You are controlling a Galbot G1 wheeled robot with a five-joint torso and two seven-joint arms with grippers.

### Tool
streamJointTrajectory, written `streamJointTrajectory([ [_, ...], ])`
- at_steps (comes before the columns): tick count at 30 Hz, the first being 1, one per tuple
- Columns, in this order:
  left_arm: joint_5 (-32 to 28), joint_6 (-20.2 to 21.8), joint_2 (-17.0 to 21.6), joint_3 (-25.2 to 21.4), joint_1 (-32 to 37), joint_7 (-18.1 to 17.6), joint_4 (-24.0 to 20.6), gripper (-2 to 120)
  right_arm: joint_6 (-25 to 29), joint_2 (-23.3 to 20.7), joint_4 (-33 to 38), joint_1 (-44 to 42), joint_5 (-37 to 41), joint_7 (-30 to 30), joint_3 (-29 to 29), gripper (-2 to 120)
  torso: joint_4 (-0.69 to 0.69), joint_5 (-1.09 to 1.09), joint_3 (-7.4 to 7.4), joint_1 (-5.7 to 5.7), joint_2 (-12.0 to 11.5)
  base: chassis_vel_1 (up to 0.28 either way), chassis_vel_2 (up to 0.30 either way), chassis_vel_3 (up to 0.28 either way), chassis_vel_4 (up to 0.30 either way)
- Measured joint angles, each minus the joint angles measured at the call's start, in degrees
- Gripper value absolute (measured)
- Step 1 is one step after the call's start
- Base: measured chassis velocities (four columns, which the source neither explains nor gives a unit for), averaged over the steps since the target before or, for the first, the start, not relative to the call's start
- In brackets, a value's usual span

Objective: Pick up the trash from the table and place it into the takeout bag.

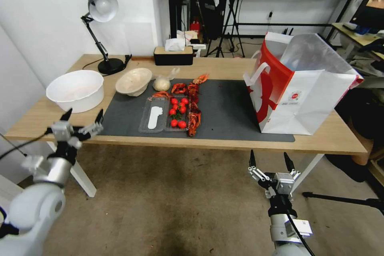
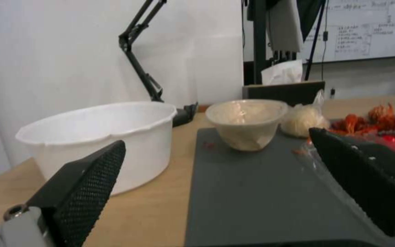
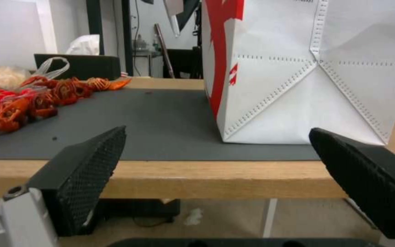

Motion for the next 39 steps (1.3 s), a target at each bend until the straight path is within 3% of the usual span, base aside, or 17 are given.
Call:
streamJointTrajectory([
  [13, 4.3, -7.0, -2.6, 0.5, 4.1, 0.3, 2.9, 100, 0.3, -0.2, -0.5, -0.3, 0.1, 0.5, 0.0, 100, 0.0, -0.01, 0.0, 0.0, 0.0, 0.0, 0.0, 0.0, 0.0],
  [39, 4.4, -10.4, -2.6, 2.4, 4.6, 2.8, 6.6, 100, 0.5, 0.6, -1.3, -0.3, 0.3, 0.8, 0.0, 100, 0.0, -0.01, 0.0, 0.0, 0.0, 0.0, 0.0, 0.0, 0.0],
])
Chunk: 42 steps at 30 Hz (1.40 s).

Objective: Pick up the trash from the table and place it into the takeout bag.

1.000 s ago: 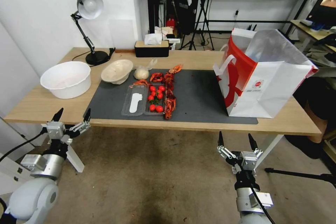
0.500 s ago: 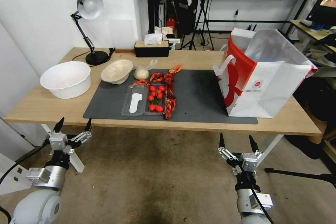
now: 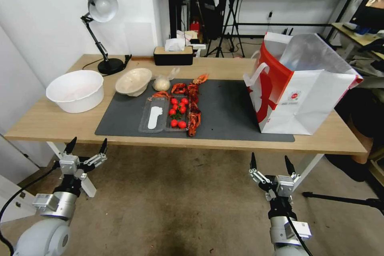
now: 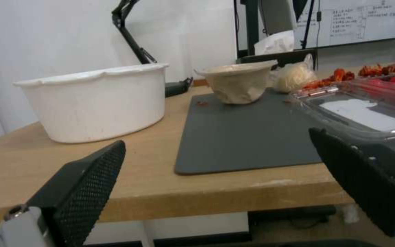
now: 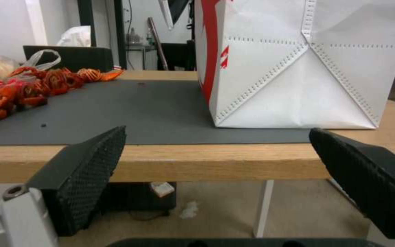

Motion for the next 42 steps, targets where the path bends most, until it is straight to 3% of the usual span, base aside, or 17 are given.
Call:
streamJointTrajectory([
  [12, 0.0, 0.3, 1.0, 1.1, -1.6, 0.4, 0.6, 100, 0.2, 0.3, -0.4, 0.1, 0.0, 0.1, 0.0, 100, 0.01, -0.01, 0.0, 0.0, 0.0, 0.0, 0.0, 0.0, 0.0],
  [20, 0.6, 5.6, 7.3, 6.6, -10.0, 0.1, 0.8, 100, 0.2, 0.4, 0.0, 0.1, -0.1, 0.1, 0.1, 100, 0.0, -0.01, 0.0, 0.0, 0.0, 0.0, 0.0, 0.0, 0.0],
  [23, 1.3, 7.4, 11.2, 11.0, -16.0, 0.0, 2.5, 100, 0.0, 0.6, 0.5, 0.2, -0.1, 0.1, 0.1, 100, -0.01, -0.01, 0.0, 0.0, 0.0, 0.0, 0.0, 0.0, 0.0],
  [31, 2.8, 10.2, 17.4, 18.5, -27.0, 2.1, 8.6, 100, -0.3, 0.6, 0.6, 0.8, -0.3, 0.0, 0.1, 100, 0.02, 0.01, 0.01, 0.01, 0.0, 0.0, 0.0, 0.0, 0.0],
  [42, 5.9, 9.5, 20.0, 26.9, -39.3, 3.3, 17.4, 100, -0.5, 1.2, 0.3, 1.0, -0.6, -0.1, 0.0, 100, 0.0, 0.0, 0.0, 0.01, 0.0, 0.0, 0.0, 0.0, 0.0],
])
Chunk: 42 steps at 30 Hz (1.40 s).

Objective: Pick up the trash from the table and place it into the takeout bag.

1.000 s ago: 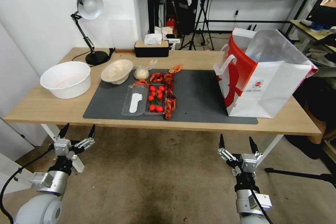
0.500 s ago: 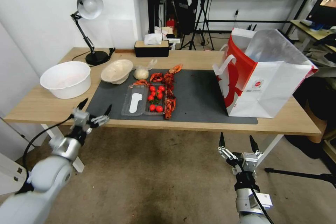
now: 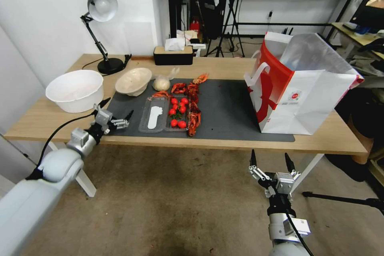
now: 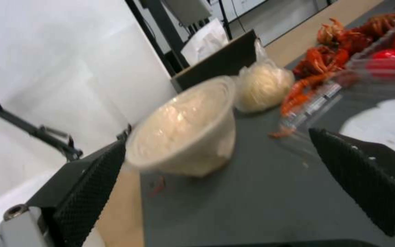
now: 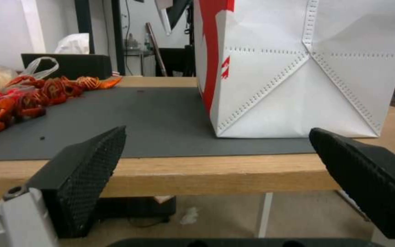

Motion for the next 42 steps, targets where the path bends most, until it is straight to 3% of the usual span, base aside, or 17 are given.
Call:
streamJointTrajectory([
  [7, 1.0, -0.6, 0.3, 6.5, -8.4, 0.1, 4.6, 100, -0.1, 0.3, 0.0, 0.0, -0.2, 0.0, 0.1, 100, 0.0, -0.01, 0.0, 0.0, 0.0, 0.0, 0.0, 0.0, 0.0],
  [18, 1.3, -0.4, -0.1, 14.6, -15.5, 0.1, 9.4, 100, -0.1, 0.5, 0.0, 0.0, -0.2, 0.0, 0.5, 100, 0.0, 0.0, 0.0, -0.01, 0.0, 0.0, 0.0, 0.0, 0.0],
  [24, 1.5, -0.3, -0.4, 16.7, -17.9, 0.1, 11.5, 100, -0.1, 0.6, -0.1, 0.0, -0.2, 0.1, 0.6, 100, 0.01, 0.0, 0.0, -0.01, 0.0, 0.0, 0.0, 0.0, 0.0],
  [28, 1.5, -0.3, -0.4, 18.9, -20.3, 0.1, 13.5, 93, -0.1, 0.6, -0.2, 0.1, -0.2, 0.1, 0.7, 100, 0.0, 0.0, 0.0, -0.02, 0.0, 0.0, 0.0, 0.0, 0.0],
  [30, 1.5, -0.3, -0.5, 21.5, -23.5, 0.7, 16.6, 79, 0.0, 0.6, -0.3, 0.1, -0.2, 0.2, 0.8, 100, 0.0, 0.0, 0.0, -0.01, 0.0, 0.0, 0.0, 0.0, 0.0],
  [32, 1.5, -0.3, -0.5, 21.8, -23.9, 0.8, 16.9, 77, 0.0, 0.6, -0.3, 0.1, -0.2, 0.2, 0.8, 100, 0.0, 0.0, 0.0, -0.01, 0.0, 0.0, 0.0, 0.0, 0.0],
  [42, 1.6, -0.4, 0.3, 24.2, -26.2, 2.3, 18.9, 43, 0.1, 0.9, -0.8, 0.3, -0.2, 0.2, 0.8, 100, 0.0, 0.0, 0.0, -0.01, 0.0, 0.0, 0.0, 0.0, 0.0],
])
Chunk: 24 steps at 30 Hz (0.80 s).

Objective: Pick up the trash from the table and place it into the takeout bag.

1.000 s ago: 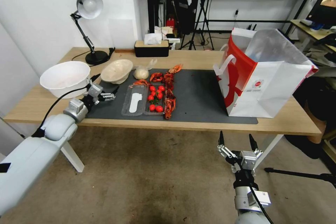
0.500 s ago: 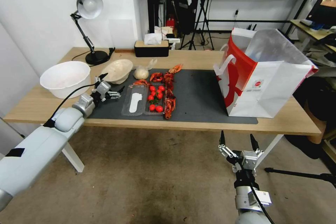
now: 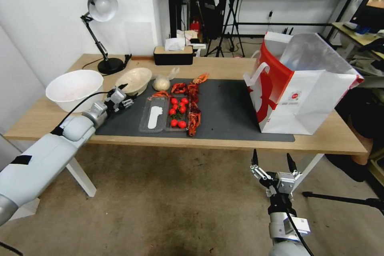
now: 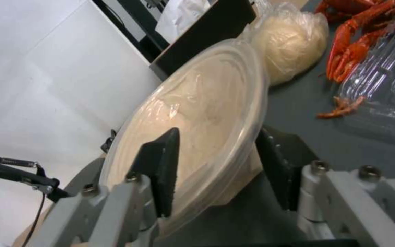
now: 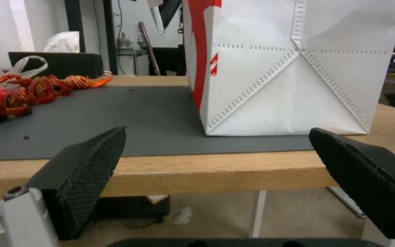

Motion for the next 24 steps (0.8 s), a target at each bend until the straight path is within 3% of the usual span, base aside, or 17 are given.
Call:
streamJointTrajectory([
  [2, 0.0, 0.0, 0.1, 0.1, -0.1, 0.1, 0.0, 41, 0.0, 0.0, -0.1, 0.0, 0.0, 0.0, 0.0, 100, 0.0, 0.0, 0.0, 0.0, 0.0, 0.0, 0.0, 0.0, 0.0],
  [8, 0.1, -0.3, 0.9, 1.3, -1.0, 1.8, 0.3, 13, 0.2, 0.2, -0.4, 0.1, 0.0, 0.0, 0.0, 100, 0.0, 0.01, 0.0, 0.0, 0.0, 0.0, 0.0, 0.0, 0.0],
  [13, 0.1, -0.6, 0.9, 1.7, -1.6, 2.3, 0.3, 1, 0.3, 0.2, -0.4, 0.1, -0.1, 0.0, 0.0, 100, 0.0, 0.0, 0.0, 0.0, 0.0, 0.0, 0.0, 0.0, 0.0],
  [24, 0.0, -1.5, -0.1, 2.5, -3.7, 2.5, -0.1, 1, 0.3, 0.3, -0.4, 0.1, -0.1, 0.0, 0.2, 100, 0.01, 0.0, 0.0, 0.0, 0.0, 0.0, 0.0, 0.0, 0.0],
])
